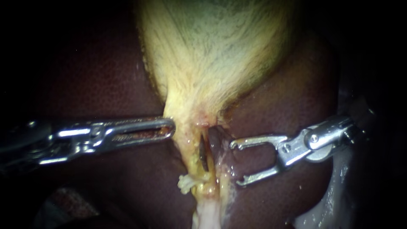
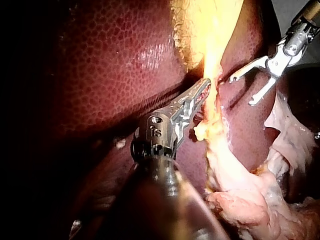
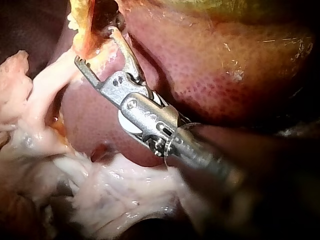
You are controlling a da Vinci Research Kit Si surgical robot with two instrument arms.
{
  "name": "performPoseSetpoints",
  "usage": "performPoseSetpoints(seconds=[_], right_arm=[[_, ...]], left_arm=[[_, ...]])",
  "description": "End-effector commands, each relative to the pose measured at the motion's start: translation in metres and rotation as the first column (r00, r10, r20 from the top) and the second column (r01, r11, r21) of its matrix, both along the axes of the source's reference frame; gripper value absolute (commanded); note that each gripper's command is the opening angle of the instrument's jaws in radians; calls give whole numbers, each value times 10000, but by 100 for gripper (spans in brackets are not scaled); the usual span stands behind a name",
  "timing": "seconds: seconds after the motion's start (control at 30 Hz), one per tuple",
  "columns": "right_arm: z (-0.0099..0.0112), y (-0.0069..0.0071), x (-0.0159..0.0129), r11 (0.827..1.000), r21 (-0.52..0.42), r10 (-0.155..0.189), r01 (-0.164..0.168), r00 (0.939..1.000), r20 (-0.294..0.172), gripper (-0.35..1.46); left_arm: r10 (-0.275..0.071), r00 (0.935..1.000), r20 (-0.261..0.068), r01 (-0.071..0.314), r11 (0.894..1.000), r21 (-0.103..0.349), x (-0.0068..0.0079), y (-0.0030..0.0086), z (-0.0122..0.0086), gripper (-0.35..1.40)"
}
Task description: Going back second clip left tube
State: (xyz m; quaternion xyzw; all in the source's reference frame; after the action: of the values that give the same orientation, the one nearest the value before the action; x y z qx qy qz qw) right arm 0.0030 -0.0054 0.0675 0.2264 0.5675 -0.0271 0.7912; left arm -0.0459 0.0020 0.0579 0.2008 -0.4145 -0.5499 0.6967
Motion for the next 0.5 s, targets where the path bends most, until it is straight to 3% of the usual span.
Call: performPoseSetpoints(seconds=[0.03, 0.23, 0.5], right_arm=[[-2, 2, -3, 9999, -144, -23, 23, 10000, -12, 60], [-12, 15, -12, 9985, -537, -112, 104, 9998, -145, 60], [-13, 16, -15, 9975, -690, -166, 151, 9997, -199, 60]], left_arm=[[-1, 10000, -2, 1, 10000, -3, 0, 0, 1, -35], [-5, 10000, -12, 5, 10000, -23, -2, 0, 7, -35], [-49, 10000, -40, 48, 9999, -132, -12, -3, 31, -35]])
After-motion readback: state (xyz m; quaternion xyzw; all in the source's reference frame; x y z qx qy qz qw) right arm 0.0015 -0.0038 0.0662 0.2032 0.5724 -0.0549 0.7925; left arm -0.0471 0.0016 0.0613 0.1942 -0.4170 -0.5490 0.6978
